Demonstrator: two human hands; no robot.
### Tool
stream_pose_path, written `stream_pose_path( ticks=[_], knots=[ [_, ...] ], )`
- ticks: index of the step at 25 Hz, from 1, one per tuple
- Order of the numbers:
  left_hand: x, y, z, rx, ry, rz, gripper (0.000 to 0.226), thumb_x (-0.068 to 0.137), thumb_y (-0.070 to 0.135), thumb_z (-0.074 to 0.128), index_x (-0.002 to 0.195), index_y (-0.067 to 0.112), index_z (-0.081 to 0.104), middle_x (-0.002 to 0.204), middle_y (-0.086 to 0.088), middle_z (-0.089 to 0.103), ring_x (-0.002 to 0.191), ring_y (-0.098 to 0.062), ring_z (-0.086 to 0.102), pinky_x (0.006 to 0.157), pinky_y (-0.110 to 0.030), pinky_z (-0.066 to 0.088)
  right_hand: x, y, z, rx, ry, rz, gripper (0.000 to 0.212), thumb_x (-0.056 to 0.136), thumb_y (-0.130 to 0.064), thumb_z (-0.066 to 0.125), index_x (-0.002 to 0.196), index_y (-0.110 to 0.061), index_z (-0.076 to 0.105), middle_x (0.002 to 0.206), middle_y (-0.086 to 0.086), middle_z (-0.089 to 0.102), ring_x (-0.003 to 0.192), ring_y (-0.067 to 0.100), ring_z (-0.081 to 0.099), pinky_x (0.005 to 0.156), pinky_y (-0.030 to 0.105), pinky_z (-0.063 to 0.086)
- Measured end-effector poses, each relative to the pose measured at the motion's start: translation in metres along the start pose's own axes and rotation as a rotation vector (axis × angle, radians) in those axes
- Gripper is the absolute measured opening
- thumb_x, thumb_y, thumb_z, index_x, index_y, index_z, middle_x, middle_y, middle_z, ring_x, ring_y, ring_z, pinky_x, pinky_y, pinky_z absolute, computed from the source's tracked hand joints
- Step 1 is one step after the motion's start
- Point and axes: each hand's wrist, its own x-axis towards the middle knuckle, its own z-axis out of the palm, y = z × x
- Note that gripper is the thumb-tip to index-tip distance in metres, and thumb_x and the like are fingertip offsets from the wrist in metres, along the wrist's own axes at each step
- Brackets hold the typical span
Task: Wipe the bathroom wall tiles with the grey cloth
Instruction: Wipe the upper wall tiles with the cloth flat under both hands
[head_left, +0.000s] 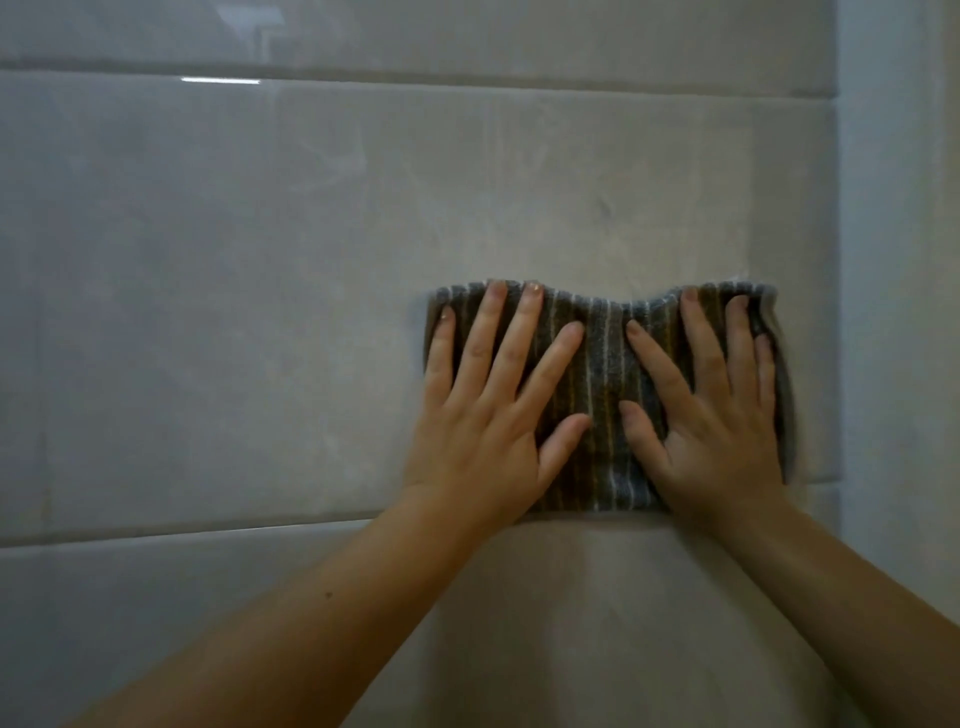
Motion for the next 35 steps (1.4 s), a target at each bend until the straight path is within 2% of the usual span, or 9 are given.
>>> stream_pose_path(
  ticks=[5,10,15,27,35],
  knots=[
    [0.026,0.045,0.008,-0.034,-0.014,0.055,0.070,0.099,0.062,0.033,0.157,0.026,0.022,0.166,-0.010,0.010,0.153,-0.032,0.003,0.122,-0.054,0.003,-0.020,0.044,-0.006,-0.002,-0.033,0.139,0.060,0.093,-0.047,0.034,0.150,-0.029,0.027,0.161,0.010,0.016,0.149,0.034,0.003,0.119,0.054,0.005],
    [0.005,0.037,0.010,-0.043,-0.018,0.158,0.068,0.099,0.062,0.030,0.157,0.026,0.024,0.166,-0.010,0.011,0.153,-0.031,0.004,0.123,-0.052,0.003,-0.049,0.013,-0.002,-0.003,-0.019,0.315,0.060,0.094,-0.045,0.030,0.151,-0.026,0.024,0.160,0.014,0.013,0.148,0.038,0.003,0.117,0.058,0.005],
    [-0.035,-0.036,-0.002,-0.021,-0.008,0.125,0.067,0.099,0.062,0.035,0.156,0.028,0.028,0.165,-0.008,0.016,0.153,-0.029,0.009,0.123,-0.052,0.009,-0.039,-0.070,0.007,-0.020,0.005,0.262,0.062,0.092,-0.043,0.032,0.150,-0.021,0.028,0.158,0.021,0.017,0.146,0.044,0.007,0.116,0.061,0.006],
    [-0.136,-0.282,-0.047,0.097,0.004,0.019,0.065,0.099,0.061,0.034,0.155,0.028,0.030,0.164,-0.008,0.020,0.153,-0.029,0.012,0.122,-0.054,0.014,0.031,-0.327,0.036,0.007,0.013,0.100,0.062,0.092,-0.044,0.037,0.150,-0.023,0.032,0.157,0.022,0.022,0.143,0.050,0.013,0.113,0.065,0.014],
    [-0.136,-0.412,-0.070,0.128,0.000,0.090,0.067,0.099,0.065,0.025,0.157,0.031,0.020,0.166,-0.005,0.013,0.154,-0.026,0.006,0.123,-0.055,0.010,0.095,-0.425,0.049,0.016,0.007,0.089,0.062,0.092,-0.048,0.033,0.150,-0.027,0.031,0.158,0.018,0.019,0.145,0.046,0.009,0.115,0.063,0.010]
  ],
)
